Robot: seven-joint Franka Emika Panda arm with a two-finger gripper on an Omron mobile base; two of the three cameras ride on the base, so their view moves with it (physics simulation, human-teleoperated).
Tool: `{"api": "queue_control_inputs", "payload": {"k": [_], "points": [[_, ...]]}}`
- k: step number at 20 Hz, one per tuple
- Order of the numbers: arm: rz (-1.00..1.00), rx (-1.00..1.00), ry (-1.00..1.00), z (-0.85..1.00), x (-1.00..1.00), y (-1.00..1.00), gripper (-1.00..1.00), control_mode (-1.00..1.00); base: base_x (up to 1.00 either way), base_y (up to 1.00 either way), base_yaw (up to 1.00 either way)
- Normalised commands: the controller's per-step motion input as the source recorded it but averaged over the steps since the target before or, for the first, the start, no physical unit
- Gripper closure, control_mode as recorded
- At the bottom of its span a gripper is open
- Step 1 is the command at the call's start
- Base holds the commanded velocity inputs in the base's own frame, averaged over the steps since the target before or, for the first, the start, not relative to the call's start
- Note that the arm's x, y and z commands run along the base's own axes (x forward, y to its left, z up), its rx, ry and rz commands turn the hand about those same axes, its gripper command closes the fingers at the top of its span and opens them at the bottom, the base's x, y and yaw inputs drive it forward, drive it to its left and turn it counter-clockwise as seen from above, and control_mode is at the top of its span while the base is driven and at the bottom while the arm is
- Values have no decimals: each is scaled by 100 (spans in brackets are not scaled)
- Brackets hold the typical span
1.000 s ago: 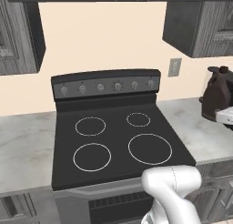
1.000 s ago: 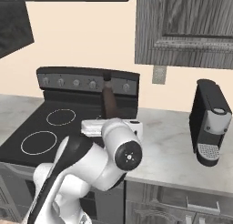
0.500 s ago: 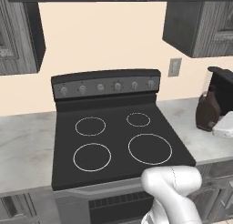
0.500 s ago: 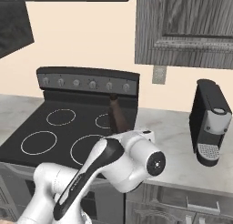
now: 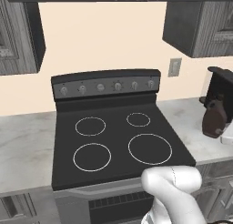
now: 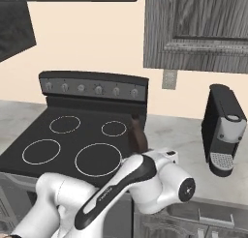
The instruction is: Take 2 condiments from the cabinet and move them on the counter near the stove.Make sure the condiments are lined up with each other, next to each other.
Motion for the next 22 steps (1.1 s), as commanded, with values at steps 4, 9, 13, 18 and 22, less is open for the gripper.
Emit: {"api": "queue_control_inputs", "payload": {"k": [4, 9, 13, 18, 22], "points": [[0, 1, 5, -34, 8, -1, 100, -100, 0, 0, 0], [-5, 1, 8, -34, 1, 0, 100, -100, 0, 0, 0], [-11, 0, 5, -33, 1, 0, 100, -100, 0, 0, 0], [-16, 0, 0, -30, 0, 0, 100, -100, 0, 0, 0], [-16, 0, -1, -27, 3, 1, 100, -100, 0, 0, 0]]}}
